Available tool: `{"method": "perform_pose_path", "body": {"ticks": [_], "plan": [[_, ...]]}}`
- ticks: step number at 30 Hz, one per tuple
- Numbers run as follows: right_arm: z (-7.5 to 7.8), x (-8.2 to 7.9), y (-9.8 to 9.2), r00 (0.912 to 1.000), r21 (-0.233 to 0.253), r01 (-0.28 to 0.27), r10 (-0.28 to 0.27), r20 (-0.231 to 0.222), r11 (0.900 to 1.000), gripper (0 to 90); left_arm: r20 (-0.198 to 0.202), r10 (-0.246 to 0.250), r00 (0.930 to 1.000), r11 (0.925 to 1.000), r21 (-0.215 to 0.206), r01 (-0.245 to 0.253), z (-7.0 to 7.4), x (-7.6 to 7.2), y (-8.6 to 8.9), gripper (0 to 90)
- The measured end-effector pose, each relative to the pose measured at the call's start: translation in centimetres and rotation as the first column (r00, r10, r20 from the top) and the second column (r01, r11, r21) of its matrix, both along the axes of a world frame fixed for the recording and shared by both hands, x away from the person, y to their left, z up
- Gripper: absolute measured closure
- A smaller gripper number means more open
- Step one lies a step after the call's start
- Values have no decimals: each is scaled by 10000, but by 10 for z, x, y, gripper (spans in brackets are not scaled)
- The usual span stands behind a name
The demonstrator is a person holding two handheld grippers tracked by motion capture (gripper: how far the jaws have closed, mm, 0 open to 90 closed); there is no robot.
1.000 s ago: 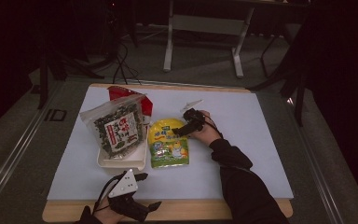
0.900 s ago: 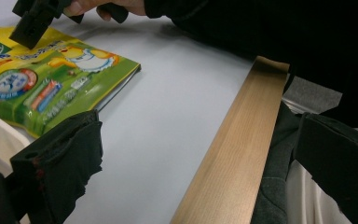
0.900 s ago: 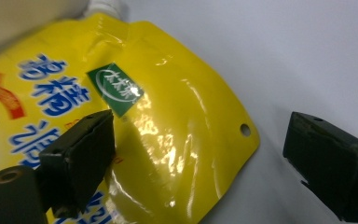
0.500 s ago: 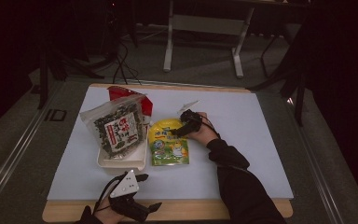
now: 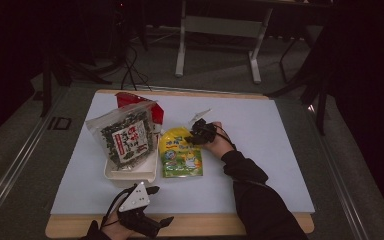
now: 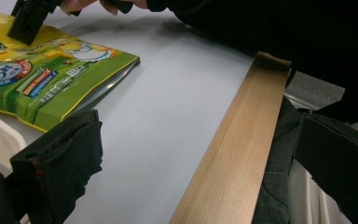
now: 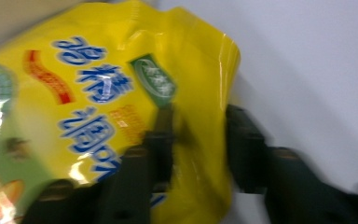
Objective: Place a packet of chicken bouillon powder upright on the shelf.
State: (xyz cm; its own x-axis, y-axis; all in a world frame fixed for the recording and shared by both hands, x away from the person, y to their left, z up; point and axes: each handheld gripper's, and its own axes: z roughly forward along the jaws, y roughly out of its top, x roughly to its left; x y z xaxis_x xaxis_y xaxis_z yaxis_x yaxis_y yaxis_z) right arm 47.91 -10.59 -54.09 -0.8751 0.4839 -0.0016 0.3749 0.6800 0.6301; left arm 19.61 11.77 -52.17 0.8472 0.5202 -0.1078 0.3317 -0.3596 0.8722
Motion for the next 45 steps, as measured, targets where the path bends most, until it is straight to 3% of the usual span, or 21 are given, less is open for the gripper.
{"method": "perform_pose_path", "body": {"ticks": [1,4,7,12,17,20,22,31,32,36,40,43,45], "plan": [[2,-1,3,9996,-164,-203,200,-212,9997,873,0,2,10000,10000,-24,-2,0,0,0,24],[4,-2,5,9994,-373,-203,191,-301,9991,888,-33,37,10000,10000,-53,-37,0,0,1,24],[6,-2,3,9987,-273,-186,173,-471,9995,891,-37,29,10000,10000,-61,-29,0,0,1,24],[17,-9,-2,9997,-367,-125,117,-228,9992,895,-13,22,10000,9999,-107,-22,0,1,1,24],[29,-17,-14,9997,146,-12,15,-225,9999,896,10,71,10000,9999,-134,-71,0,1,1,24],[33,-19,-17,9999,219,-21,25,-161,9998,896,-4,87,10000,9999,-125,-87,0,2,2,24],[45,-28,-23,9998,515,-163,157,121,9985,897,-6,104,9999,9998,-146,-104,0,2,2,24],[75,-59,-35,9925,899,-740,646,1037,9932,898,81,100,9999,9997,-243,-98,2,2,3,24],[85,-71,-39,9879,1136,-968,816,1317,9888,898,100,168,9998,9994,-310,-165,3,3,2,24],[96,-89,-42,9798,1368,-1324,1088,1675,9817,898,162,221,9996,9988,-436,-213,5,3,3,25],[104,-110,-44,9678,1460,-1716,1390,2097,9743,898,149,255,9996,9984,-499,-247,9,3,4,31],[107,-117,-45,9644,1589,-1869,1503,2174,9695,898,138,253,9996,9983,-520,-245,10,3,4,31],[111,-129,-45,9565,1536,-2092,1694,2375,9657,898,78,424,9991,9978,-517,-420,16,4,5,31]]}}
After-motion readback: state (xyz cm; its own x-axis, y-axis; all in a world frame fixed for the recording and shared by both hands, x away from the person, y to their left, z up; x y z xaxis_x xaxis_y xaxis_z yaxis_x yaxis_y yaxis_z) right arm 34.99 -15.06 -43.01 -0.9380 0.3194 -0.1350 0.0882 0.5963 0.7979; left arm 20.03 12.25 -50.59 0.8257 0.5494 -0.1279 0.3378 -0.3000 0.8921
